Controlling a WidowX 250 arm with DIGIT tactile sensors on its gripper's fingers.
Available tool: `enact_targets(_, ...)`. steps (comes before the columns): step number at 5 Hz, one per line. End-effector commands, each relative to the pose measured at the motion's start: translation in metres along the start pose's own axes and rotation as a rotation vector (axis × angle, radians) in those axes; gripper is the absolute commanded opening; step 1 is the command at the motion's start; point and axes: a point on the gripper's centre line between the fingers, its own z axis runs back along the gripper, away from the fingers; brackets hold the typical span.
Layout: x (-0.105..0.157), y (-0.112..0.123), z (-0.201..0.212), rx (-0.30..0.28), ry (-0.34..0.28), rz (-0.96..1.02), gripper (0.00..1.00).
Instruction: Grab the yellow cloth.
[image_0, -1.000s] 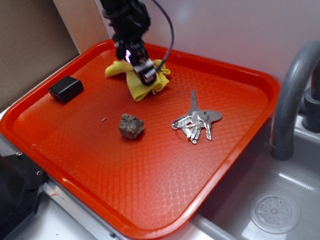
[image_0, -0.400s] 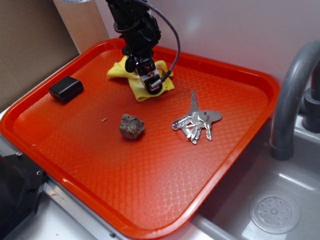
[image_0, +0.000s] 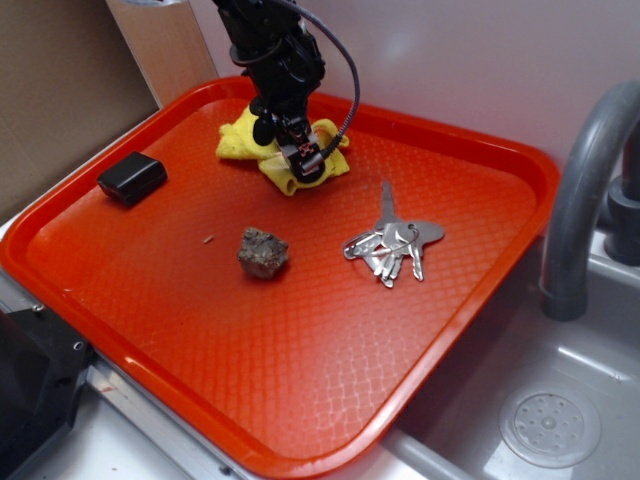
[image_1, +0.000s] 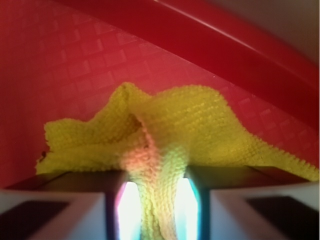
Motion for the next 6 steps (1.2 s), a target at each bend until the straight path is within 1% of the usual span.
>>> enact_targets(1,0.007,-0.008,0.034,0.028,-0.082,-0.008,0.00)
enact_targets(2,0.007,-0.007,0.031,0.022,-0.074,-0.001,0.00)
enact_targets(3,0.007,-0.006,0.035,-0.002,-0.077,0.002,0.00)
enact_targets(4,0.011,-0.017,0.074,-0.043,-0.165,-0.010,0.00)
enact_targets(5,0.017,-0.029,0.126,-0.073,-0.205,0.038,0.00)
enact_targets(6,0.023,-0.032,0.164,-0.093,-0.201,0.043,0.00)
